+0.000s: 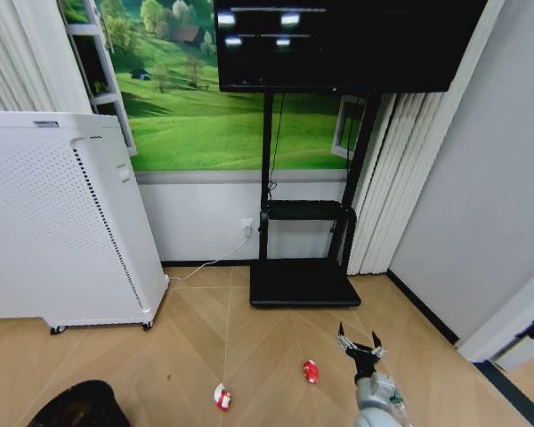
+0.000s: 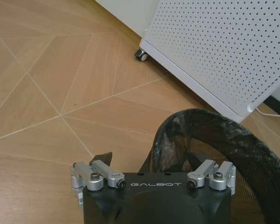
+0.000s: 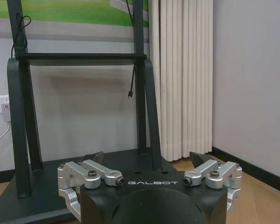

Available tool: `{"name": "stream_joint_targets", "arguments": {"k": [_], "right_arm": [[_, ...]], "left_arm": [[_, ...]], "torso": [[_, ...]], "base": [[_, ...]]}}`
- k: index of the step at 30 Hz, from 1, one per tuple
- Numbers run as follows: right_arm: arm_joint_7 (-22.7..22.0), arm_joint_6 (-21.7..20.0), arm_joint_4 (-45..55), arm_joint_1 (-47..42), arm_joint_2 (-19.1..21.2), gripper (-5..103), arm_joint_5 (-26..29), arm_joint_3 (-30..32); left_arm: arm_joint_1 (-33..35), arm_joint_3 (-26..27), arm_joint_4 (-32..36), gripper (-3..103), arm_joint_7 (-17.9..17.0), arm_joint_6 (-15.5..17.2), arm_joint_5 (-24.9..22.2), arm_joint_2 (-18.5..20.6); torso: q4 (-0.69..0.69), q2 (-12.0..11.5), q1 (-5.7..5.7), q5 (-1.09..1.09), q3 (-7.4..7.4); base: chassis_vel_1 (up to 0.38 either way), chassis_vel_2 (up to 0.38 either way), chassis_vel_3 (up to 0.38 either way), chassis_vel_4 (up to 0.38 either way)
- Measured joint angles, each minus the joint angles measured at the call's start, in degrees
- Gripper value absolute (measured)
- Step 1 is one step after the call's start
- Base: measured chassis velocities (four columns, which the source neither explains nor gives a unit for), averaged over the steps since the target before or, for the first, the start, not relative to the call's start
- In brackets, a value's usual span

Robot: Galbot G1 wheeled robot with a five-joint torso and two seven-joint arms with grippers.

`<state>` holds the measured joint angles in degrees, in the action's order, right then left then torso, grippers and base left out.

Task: Pick up the trash bin and place the garbage on the floor into it.

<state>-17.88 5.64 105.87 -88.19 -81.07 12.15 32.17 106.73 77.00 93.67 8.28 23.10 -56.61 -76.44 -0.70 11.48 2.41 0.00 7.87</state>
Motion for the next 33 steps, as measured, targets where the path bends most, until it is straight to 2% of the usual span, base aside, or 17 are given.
{"name": "stream_joint_targets", "arguments": {"k": [3,4,6,8,14,19,22,23,25,26,27,28,29,30,31,32,33], "right_arm": [[0.0,0.0,0.1,-0.2,0.0,100,0.0,0.0],[0.0,0.0,0.1,-0.2,0.0,100,0.0,0.0],[0.0,0.1,0.1,-0.2,0.1,100,0.0,0.1],[-0.1,0.1,0.1,-0.2,0.3,100,0.0,0.2],[-0.5,0.0,0.3,-0.1,0.8,100,0.1,0.5],[-0.7,0.0,0.3,-0.1,0.8,100,0.1,0.5],[-0.8,-0.1,0.3,0.0,0.7,100,0.0,0.4],[-0.9,-0.1,0.3,0.1,0.7,100,0.0,0.3],[-1.0,-0.1,0.3,0.1,0.6,100,-0.1,0.2],[-1.1,-0.2,0.3,0.1,0.6,100,-0.1,0.2],[-1.1,-0.2,0.3,0.1,0.6,100,-0.1,0.2],[-1.1,-0.1,0.3,0.2,0.7,100,-0.1,0.2],[-1.1,-0.2,0.3,0.2,0.7,100,0.0,0.2],[-1.1,-0.2,0.3,0.2,0.8,100,0.0,0.2],[-1.1,-0.2,0.3,0.2,0.8,100,0.0,0.2],[-1.2,-0.2,0.2,0.3,0.8,100,0.0,0.3],[-1.2,-0.2,0.2,0.3,0.8,100,0.0,0.3]], "left_arm": [[-1.7,-0.4,-0.4,89,-0.9,1.5,-0.6,1.7],[-2.2,-0.6,-0.7,93,-1.0,1.8,-0.7,2.1],[-3.1,-0.9,-1.1,91,-1.3,2.4,-0.7,2.9],[-5.6,-2.3,-2.9,89,-2.1,4.5,-1.1,4.9],[-7.6,-5.1,-4.4,89,-4.6,8.3,-2.6,5.9],[-7.4,-6.1,-4.3,88,-5.0,8.8,-2.8,5.4],[-7.3,-6.7,-4.3,92,-5.0,8.8,-3.1,5.2],[-7.3,-6.9,-4.5,89,-5.0,8.8,-3.2,5.1],[-7.2,-7.6,-5.1,81,-5.5,8.9,-3.8,4.8],[-7.1,-8.1,-5.2,75,-5.6,9.4,-4.3,4.5],[-7.1,-8.1,-5.2,75,-5.6,9.4,-4.3,4.5],[-7.1,-8.1,-5.2,70,-5.6,9.3,-4.5,4.5],[-7.1,-8.1,-5.0,64,-5.6,9.3,-5.0,4.4],[-7.1,-8.0,-5.0,58,-5.6,9.1,-5.1,4.3],[-7.1,-8.0,-5.0,58,-5.6,9.1,-5.1,4.3],[-7.1,-8.0,-5.0,53,-5.6,9.1,-5.4,4.3],[-7.1,-8.0,-5.0,53,-5.6,9.1,-5.4,4.3]], "torso": [[0.0,0.0,0.0,-0.01,0.01],[0.0,0.0,0.0,0.0,0.01],[0.0,0.0,0.01,0.0,0.01],[-0.01,0.0,0.01,-0.01,0.01],[-0.01,0.0,0.02,-0.01,0.02],[0.0,0.0,0.01,0.08,0.02],[0.0,0.0,0.01,0.11,0.01],[-0.01,0.0,0.01,0.13,0.01],[0.0,0.0,0.01,0.0,0.02],[0.03,0.0,0.02,-0.3,0.04],[0.03,0.0,0.02,-0.3,0.04],[0.0,0.0,0.01,-0.24,0.03],[-0.01,0.0,0.01,0.08,0.03],[0.0,0.0,0.02,0.07,0.04],[0.0,0.0,0.02,0.07,0.04],[0.0,0.0,0.02,-0.16,0.03],[0.0,0.0,0.02,-0.16,0.03]], "base": [[0.0,0.0,0.0,0.0],[0.0,0.0,0.0,0.0],[0.0,0.0,0.0,0.0],[0.0,0.0,0.0,0.0],[0.0,0.0,0.0,0.0],[0.0,0.0,0.0,0.0],[0.0,0.0,0.0,0.0],[0.0,0.0,0.0,0.0],[0.0,0.0,0.0,0.0],[0.0,0.0,0.0,0.0],[0.0,0.0,0.0,0.0],[0.0,0.0,0.0,0.0],[0.0,0.0,0.0,0.0],[0.0,0.0,0.0,0.0],[0.0,0.0,0.0,0.0],[0.0,0.0,0.0,0.0],[0.0,0.0,0.0,0.0]]}}
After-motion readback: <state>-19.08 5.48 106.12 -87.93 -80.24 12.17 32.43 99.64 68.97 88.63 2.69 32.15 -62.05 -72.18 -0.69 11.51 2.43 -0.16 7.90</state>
